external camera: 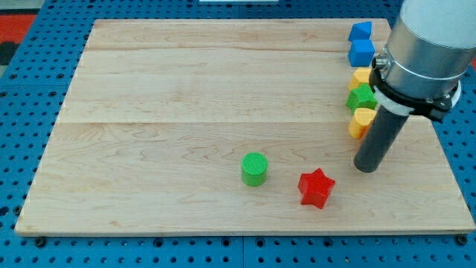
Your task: Move red star towards the green circle
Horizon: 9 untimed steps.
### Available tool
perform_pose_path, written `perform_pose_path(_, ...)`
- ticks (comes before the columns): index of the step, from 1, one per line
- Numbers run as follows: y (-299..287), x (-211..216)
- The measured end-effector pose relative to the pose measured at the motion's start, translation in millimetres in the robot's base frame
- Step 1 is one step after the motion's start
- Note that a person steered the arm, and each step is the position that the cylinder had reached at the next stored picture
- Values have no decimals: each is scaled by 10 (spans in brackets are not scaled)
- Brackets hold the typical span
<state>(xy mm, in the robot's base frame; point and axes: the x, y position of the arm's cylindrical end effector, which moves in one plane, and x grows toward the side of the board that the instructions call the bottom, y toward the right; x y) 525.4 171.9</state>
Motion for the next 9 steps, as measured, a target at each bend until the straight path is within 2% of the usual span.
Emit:
perform_pose_path(4,-351,84)
perform_pose_path(6,-351,410)
perform_pose_path(9,-351,527)
